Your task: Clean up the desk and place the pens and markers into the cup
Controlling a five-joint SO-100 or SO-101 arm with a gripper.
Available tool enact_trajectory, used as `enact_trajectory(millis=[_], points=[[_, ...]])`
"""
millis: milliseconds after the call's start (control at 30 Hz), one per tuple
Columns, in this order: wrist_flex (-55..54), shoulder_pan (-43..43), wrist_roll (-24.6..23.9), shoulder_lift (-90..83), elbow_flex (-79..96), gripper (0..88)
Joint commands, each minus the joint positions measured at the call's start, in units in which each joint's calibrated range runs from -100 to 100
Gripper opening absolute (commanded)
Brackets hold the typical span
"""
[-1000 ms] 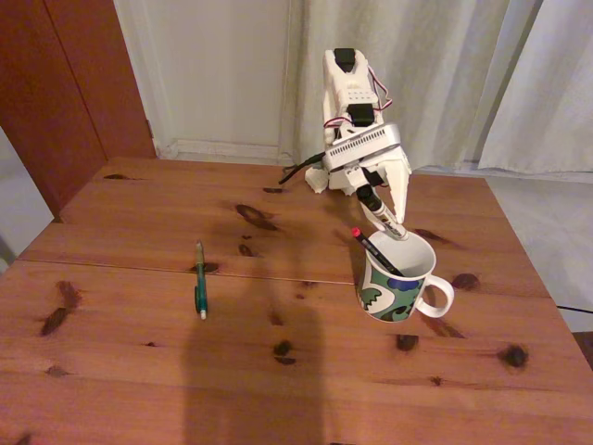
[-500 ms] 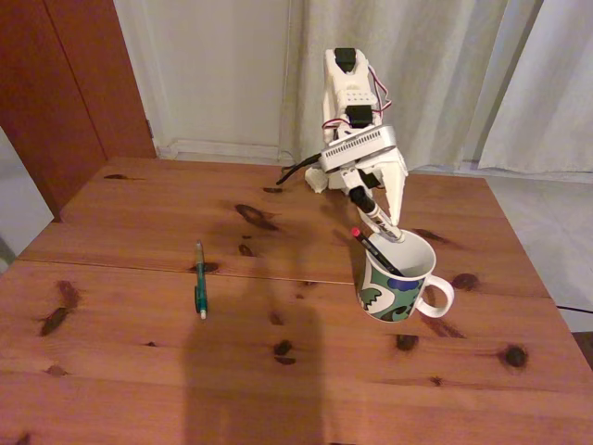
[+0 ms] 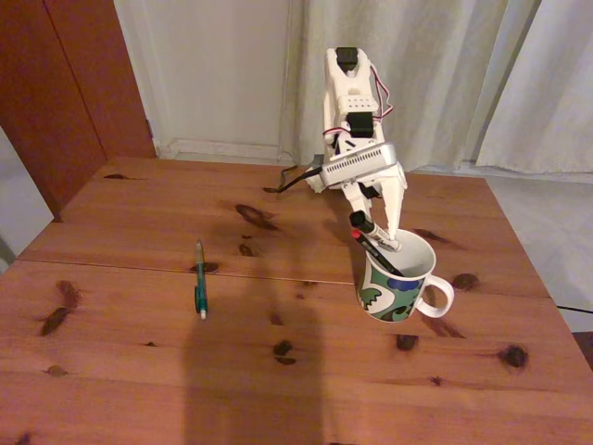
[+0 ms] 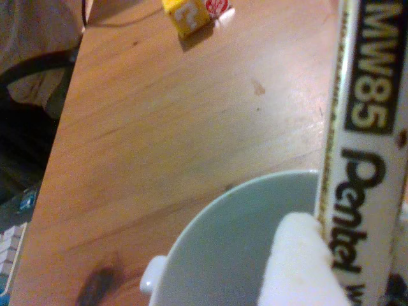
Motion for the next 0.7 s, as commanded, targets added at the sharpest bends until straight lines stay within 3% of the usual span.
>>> enact_trajectory(millis=[0, 367, 667], points=[[-1.75, 0.59, 0.42, 0.44, -1.1, 0.8], [-1.67, 1.88, 0.47, 1.27, -0.65, 1.1], [-1.67, 1.96, 0.52, 0.77, -0.92, 10.5]])
